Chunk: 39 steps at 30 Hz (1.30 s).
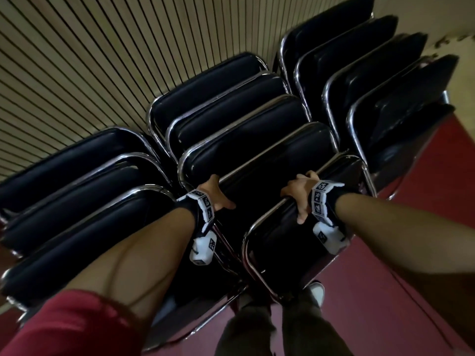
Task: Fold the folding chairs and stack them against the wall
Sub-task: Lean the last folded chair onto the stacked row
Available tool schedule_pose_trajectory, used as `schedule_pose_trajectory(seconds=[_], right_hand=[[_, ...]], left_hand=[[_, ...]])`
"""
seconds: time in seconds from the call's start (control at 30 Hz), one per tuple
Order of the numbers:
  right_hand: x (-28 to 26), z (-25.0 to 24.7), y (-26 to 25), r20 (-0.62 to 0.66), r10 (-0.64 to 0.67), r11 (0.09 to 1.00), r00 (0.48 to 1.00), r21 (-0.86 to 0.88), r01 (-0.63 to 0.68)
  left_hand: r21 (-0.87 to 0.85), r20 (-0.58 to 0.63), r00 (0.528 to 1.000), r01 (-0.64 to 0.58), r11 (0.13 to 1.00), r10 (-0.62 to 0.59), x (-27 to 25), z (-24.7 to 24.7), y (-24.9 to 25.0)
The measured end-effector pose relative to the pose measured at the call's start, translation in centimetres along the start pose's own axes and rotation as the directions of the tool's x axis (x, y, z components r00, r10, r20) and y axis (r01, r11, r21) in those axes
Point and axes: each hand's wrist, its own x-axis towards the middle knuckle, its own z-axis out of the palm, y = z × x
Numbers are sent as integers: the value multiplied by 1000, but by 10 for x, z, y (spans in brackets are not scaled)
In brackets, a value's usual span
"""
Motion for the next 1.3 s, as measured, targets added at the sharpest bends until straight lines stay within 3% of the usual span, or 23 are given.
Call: schedule_pose_trajectory(seconds=[0.1, 0.2, 0.3, 0.47, 0.57, 0.67, 0.73, 0.8, 0.93, 1.13, 1.3], right_hand=[[-4, -6, -11, 2, -1, 1000, 1000, 6, 1], [-9, -12, -8, -117, -19, 996, 993, 82, 29], [-12, -15, -2, -156, -16, 996, 988, 82, 30], [-14, -14, -8, -181, 1, 1000, 983, 16, 2], [-16, -10, -8, -238, -3, 999, 971, 31, 11], [-19, -6, -7, -279, -39, 998, 960, 30, 49], [-21, -4, -1, -290, -64, 997, 955, 30, 76], [-25, -1, 13, -312, -34, 997, 950, 57, 54], [-26, 16, 39, -384, 22, 998, 923, 57, 0], [-23, 22, 34, -390, 43, 998, 920, 53, -24], [-19, 24, 28, -423, 49, 998, 905, 59, -27]], left_hand=[[28, -19, 999, -37, 999, 38, -4, -1, -1], [26, -29, 999, -26, 999, 27, -2, -1, -1], [38, -28, 999, 18, 999, -17, 2, -3, 2], [228, 23, 994, 95, 969, -103, -3, -9, 18], [339, -105, 986, 158, 928, -129, -15, -10, 37], [264, -302, 952, 30, 964, 53, -26, -11, 56], [319, -195, 969, -81, 944, 149, -35, -14, 72], [365, -47, 985, -138, 921, 166, -42, -11, 82], [472, -31, 978, -167, 866, 205, -49, -1, 90], [348, 184, 975, -182, 920, 123, -57, 41, 91], [231, 176, 975, -174, 957, 134, -55, 47, 78]])
